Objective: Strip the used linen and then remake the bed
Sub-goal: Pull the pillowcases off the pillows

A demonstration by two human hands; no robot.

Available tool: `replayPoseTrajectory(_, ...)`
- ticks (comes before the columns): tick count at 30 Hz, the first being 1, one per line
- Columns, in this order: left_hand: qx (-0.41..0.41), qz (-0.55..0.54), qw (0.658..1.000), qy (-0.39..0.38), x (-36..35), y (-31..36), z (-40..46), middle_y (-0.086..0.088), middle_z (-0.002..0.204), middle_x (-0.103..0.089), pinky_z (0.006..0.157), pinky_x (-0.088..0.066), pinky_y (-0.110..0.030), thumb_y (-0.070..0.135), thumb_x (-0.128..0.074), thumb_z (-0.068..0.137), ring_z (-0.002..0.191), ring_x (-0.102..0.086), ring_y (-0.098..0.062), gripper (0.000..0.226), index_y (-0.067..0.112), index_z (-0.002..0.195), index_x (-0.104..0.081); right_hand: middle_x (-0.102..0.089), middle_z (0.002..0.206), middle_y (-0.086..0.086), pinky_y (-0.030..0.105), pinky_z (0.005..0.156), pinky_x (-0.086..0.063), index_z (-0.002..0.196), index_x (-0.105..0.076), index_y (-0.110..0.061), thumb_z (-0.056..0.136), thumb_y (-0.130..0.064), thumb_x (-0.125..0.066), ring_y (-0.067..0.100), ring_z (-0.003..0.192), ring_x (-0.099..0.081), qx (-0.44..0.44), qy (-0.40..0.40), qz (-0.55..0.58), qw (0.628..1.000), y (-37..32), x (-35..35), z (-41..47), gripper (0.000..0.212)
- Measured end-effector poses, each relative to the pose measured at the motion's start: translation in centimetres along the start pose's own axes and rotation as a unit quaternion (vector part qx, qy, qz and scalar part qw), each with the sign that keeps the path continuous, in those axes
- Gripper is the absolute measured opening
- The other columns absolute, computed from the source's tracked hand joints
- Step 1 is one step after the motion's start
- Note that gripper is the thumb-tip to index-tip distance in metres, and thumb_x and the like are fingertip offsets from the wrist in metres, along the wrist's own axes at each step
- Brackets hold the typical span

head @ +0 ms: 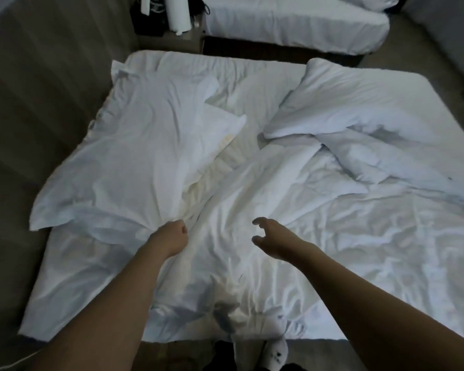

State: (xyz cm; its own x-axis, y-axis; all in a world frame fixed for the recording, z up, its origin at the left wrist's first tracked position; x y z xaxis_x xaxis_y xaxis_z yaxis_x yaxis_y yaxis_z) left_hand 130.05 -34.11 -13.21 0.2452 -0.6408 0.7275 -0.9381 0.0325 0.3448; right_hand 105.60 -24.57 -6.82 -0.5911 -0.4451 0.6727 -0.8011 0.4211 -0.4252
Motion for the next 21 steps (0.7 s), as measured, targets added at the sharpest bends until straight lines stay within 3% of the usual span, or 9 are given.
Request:
replayPoseTrajectory(8, -0.104, 0.019, 0.993, -0.057, -6.3, 12.3, -1.9, 0.001, 0.097, -0.058, 0.078, -0.050, -0.033, 0.023, -0.040, 0.097, 0.084, -0.058, -0.018, 0.017, 0.019, 0.095, -0.056, -0.037, 0.149, 0.009, 0.039, 0.107, -0.038, 0.148, -0.027, -0.021, 0.095, -0.030, -0.049, 0.027, 0.131, -0.044, -0.119, 0.011, 0.043, 0.992, 12.2, 1.1, -5.3, 0.059)
replayPoseTrajectory(10, -0.119, 0.035, 0.989, -0.083, -8.7, 15.1, -2.5, 0.002, 0.100, -0.058, 0.081, -0.051, -0.032, 0.023, -0.040, 0.097, 0.087, -0.058, -0.016, 0.017, 0.019, 0.098, -0.057, -0.035, 0.150, 0.009, 0.039, 0.107, -0.038, 0.149, -0.026, -0.021, 0.094, -0.029, -0.049, 0.027, 0.131, -0.043, -0.141, 0.015, 0.065, 0.988, 15.4, 0.8, -6.9, 0.060)
replayPoseTrajectory(21, -0.187, 0.141, 0.962, -0.143, -20.0, 35.6, -5.9, 0.002, 0.104, -0.058, 0.083, -0.049, -0.032, 0.021, -0.041, 0.094, 0.093, -0.058, -0.017, 0.017, 0.019, 0.100, -0.056, -0.032, 0.152, 0.008, 0.042, 0.105, -0.040, 0.149, -0.024, -0.023, 0.093, -0.029, -0.051, 0.028, 0.130, -0.044, -0.182, 0.092, 0.183, 0.962, 35.0, 4.7, -16.2, 0.063)
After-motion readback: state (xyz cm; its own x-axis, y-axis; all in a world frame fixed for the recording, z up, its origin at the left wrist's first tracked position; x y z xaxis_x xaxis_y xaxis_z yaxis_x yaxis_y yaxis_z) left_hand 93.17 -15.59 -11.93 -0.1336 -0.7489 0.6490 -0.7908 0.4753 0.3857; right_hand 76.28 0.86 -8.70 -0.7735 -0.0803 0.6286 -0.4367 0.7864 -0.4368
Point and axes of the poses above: each hand's wrist, its own z-axis towards the middle knuckle, its own x-axis out of the back of the hand, y = z × x, the point moved 10 cm from there along z, towards the middle knuckle
